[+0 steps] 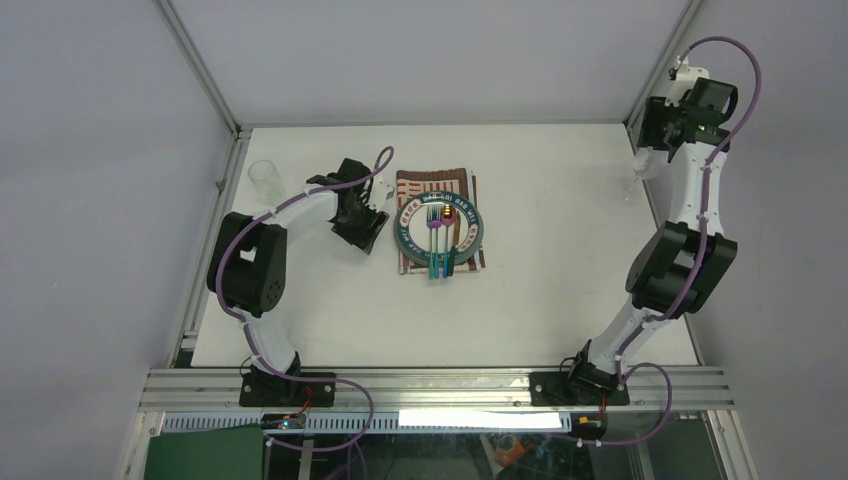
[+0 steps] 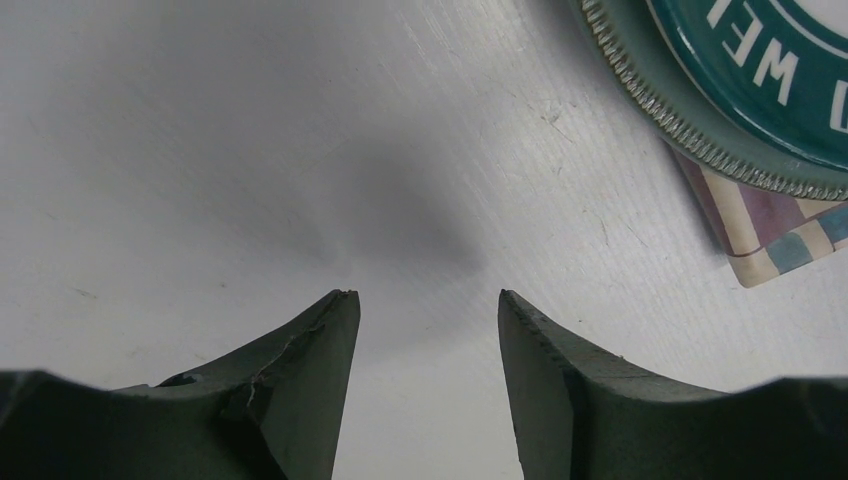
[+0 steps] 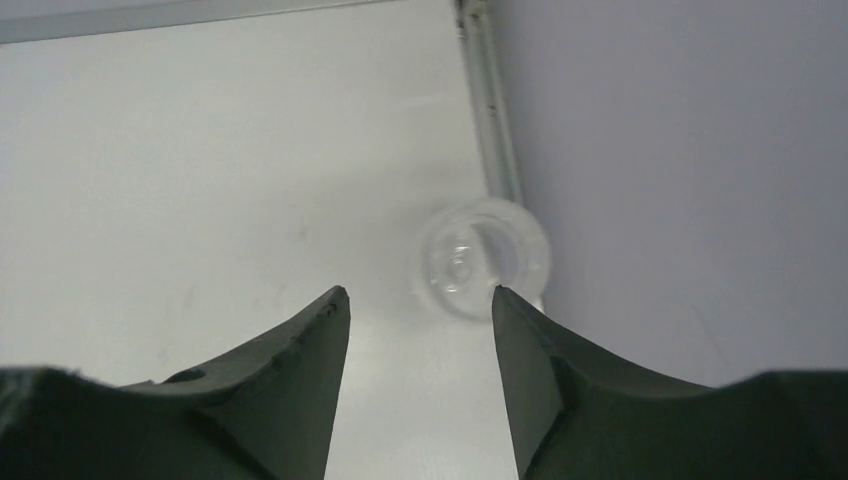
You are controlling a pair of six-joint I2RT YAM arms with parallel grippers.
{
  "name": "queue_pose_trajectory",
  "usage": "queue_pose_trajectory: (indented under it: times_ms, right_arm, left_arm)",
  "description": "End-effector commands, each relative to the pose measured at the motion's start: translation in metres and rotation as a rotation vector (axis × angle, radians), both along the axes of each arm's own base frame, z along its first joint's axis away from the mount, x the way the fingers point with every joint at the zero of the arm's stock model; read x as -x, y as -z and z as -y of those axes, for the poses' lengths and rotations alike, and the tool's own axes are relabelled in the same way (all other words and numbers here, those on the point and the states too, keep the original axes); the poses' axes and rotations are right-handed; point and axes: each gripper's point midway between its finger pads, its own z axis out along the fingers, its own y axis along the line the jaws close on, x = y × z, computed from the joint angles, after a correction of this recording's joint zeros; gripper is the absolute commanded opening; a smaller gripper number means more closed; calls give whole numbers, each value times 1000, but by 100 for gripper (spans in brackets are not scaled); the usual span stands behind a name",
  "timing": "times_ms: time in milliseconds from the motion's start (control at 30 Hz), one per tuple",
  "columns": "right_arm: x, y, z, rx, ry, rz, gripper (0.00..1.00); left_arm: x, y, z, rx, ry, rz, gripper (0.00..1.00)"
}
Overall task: Set the dinner table for one person
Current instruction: Pick up the knife with the napkin.
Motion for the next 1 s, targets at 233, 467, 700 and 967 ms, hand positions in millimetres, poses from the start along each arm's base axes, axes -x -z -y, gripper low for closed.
queue_pose_trajectory:
  times_ms: [233, 467, 700, 967]
  right_arm:
    - [72, 27, -213, -71, -544, -194, 62]
    - [85, 69, -304, -264, -681, -369, 61]
    - [118, 101, -371, -187, -779, -496, 59]
    - [159, 100, -421, -109, -847, -476, 58]
  left_arm:
    - [-16, -23, 8, 33, 6, 104, 56]
    - [-16, -38, 13, 67, 25, 136, 57]
    - [-9, -36, 9, 59, 23, 132, 57]
    - [-9, -38, 9, 63, 23, 137, 57]
